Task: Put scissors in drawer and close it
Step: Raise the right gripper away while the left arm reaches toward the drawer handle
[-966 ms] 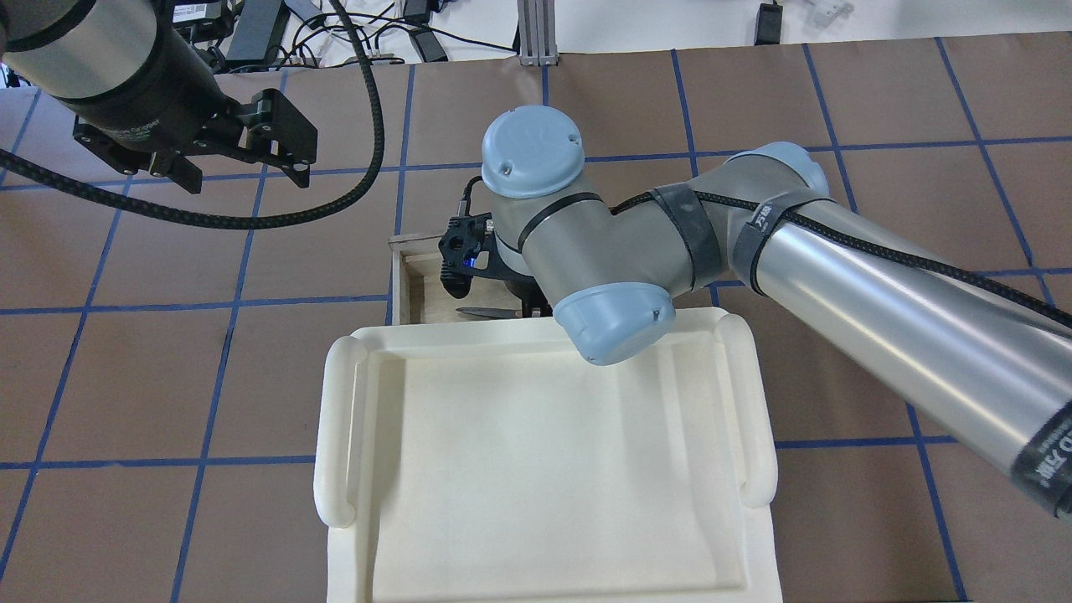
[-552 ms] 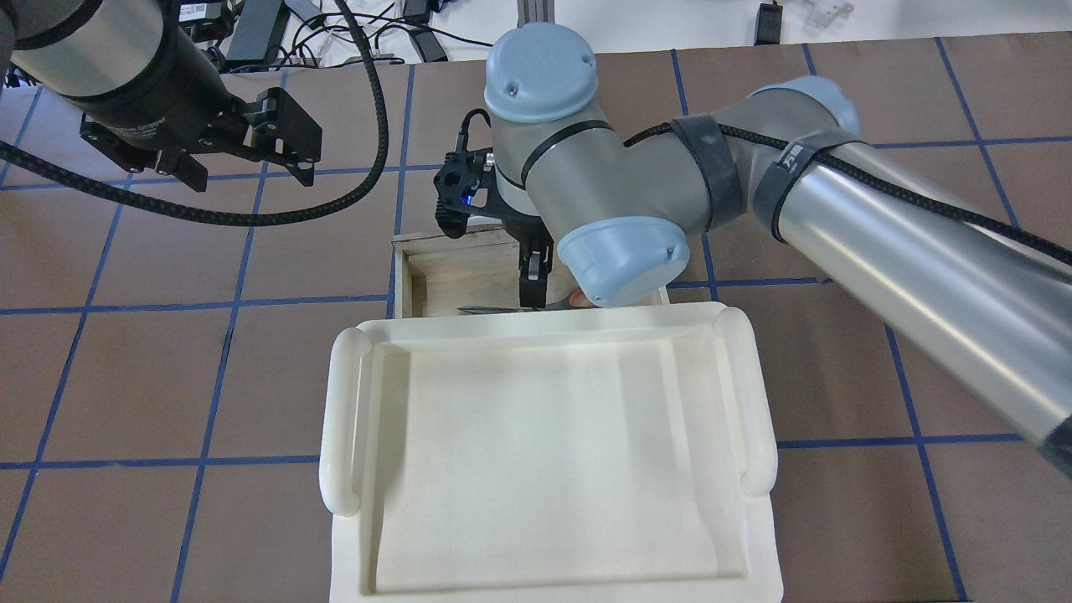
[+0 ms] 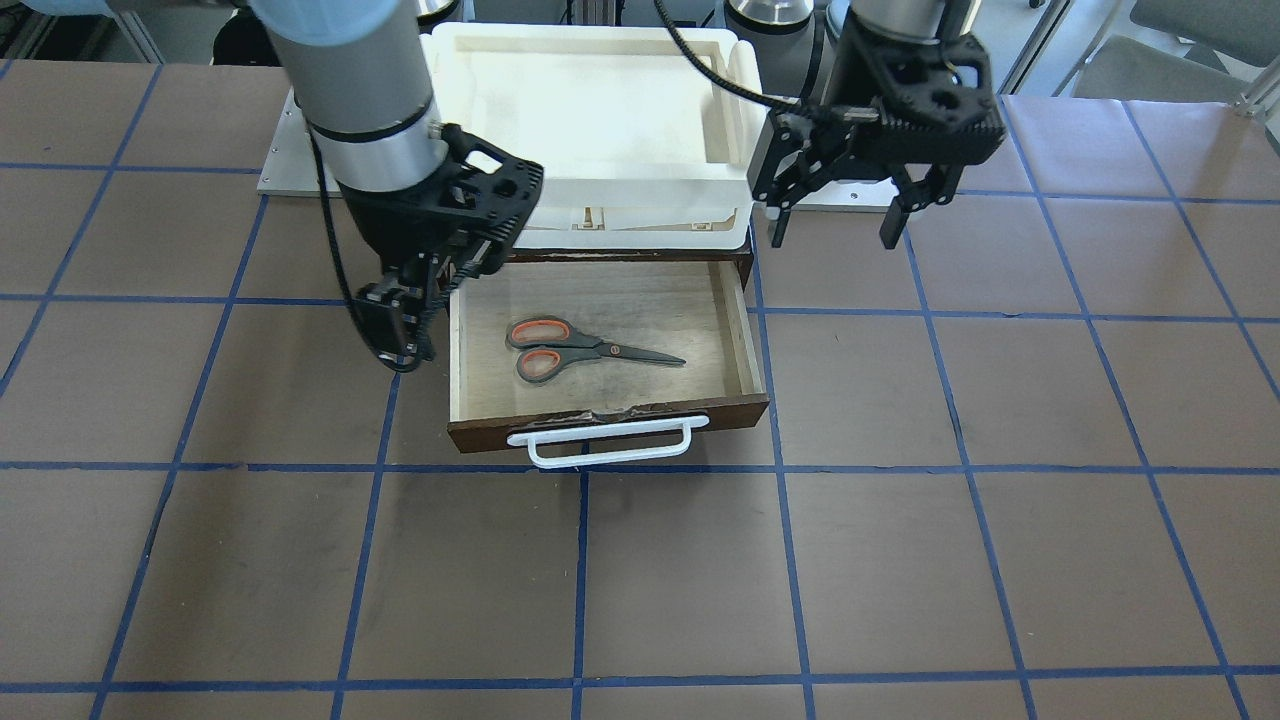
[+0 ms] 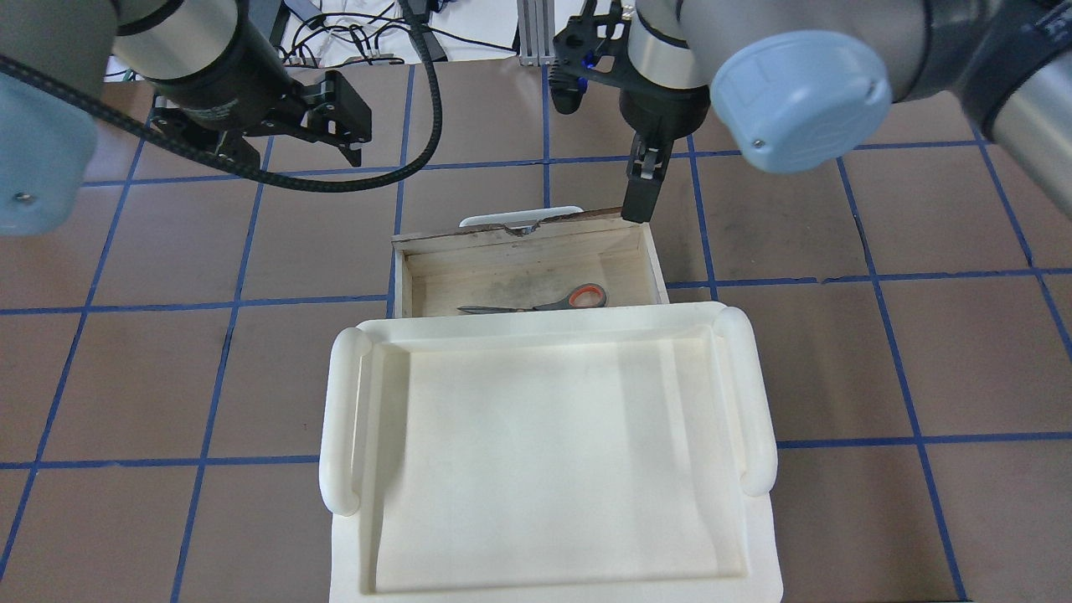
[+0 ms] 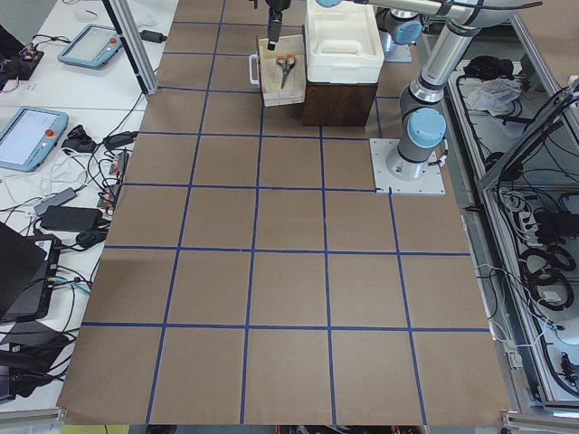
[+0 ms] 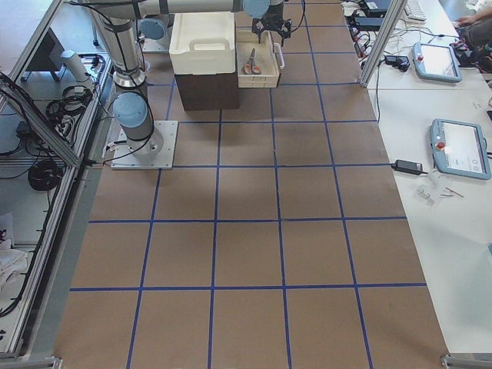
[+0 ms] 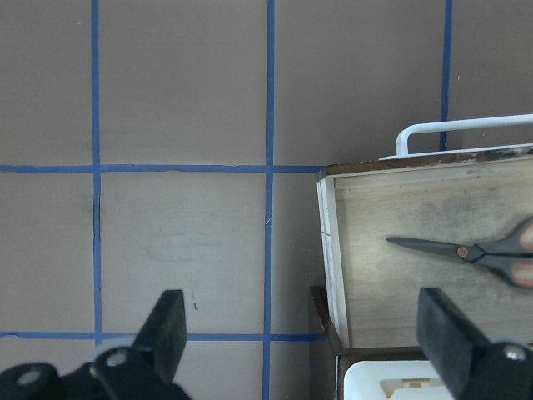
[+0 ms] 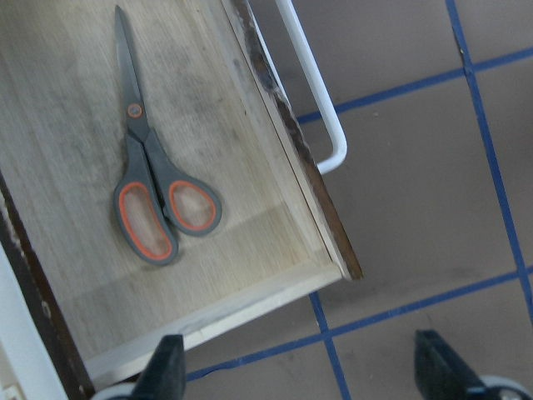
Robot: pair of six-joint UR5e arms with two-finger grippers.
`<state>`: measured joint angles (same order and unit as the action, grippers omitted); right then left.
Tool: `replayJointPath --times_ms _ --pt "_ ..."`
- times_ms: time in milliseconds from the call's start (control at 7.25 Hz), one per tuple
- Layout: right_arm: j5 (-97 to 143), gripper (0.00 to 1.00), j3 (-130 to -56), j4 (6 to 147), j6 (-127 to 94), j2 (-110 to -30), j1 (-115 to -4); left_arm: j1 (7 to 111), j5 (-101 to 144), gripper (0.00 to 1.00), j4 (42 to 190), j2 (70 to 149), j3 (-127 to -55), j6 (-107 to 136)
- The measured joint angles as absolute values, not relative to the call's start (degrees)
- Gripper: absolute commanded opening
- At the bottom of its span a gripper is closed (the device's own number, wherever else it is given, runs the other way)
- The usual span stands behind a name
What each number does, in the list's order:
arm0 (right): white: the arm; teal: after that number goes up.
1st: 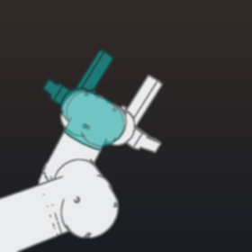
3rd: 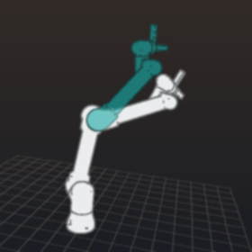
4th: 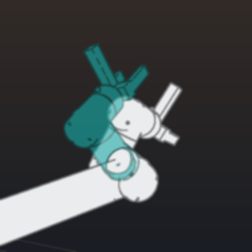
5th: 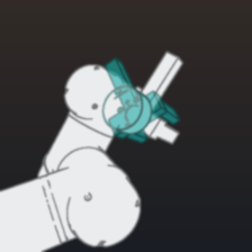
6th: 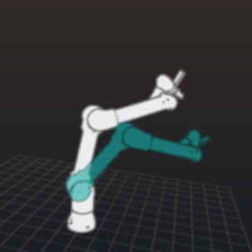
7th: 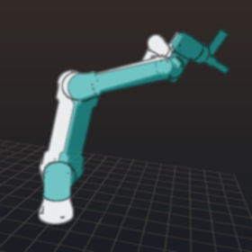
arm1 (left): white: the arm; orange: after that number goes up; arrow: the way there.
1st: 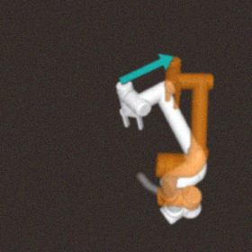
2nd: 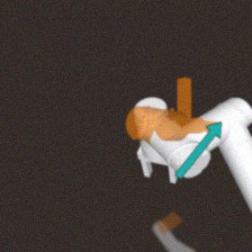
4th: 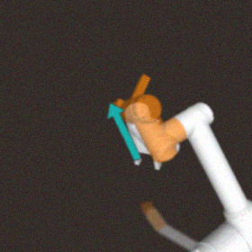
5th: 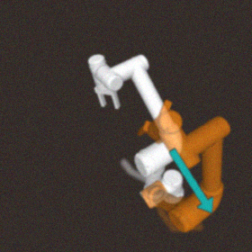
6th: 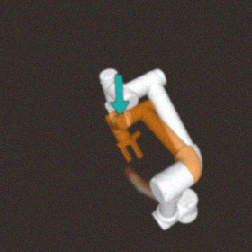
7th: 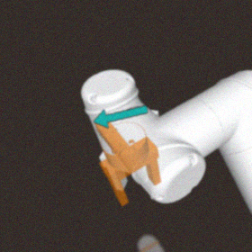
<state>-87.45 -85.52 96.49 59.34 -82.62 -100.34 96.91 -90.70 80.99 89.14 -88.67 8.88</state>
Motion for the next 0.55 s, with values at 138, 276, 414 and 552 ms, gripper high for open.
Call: replayJointPath --times_ms 138,276,414,552 --pt "-87.17 0.96 -85.49 94.89 56.84 -84.59 -97.30 99.60 -90.92 1.00 77.56 93.04 -88.68 12.14" --pt "-87.14 0.96 -85.50 94.33 53.79 -85.91 -94.88 101.60 -90.98 1.00 73.11 97.14 -88.67 14.47" --pt "-87.23 0.96 -85.64 93.96 48.03 -86.96 -93.17 103.27 -91.00 1.00 67.50 101.21 -88.59 15.98" --pt "-87.44 0.97 -86.06 93.48 39.81 -87.62 -92.29 104.50 -91.03 1.00 62.82 105.20 -88.17 16.78"
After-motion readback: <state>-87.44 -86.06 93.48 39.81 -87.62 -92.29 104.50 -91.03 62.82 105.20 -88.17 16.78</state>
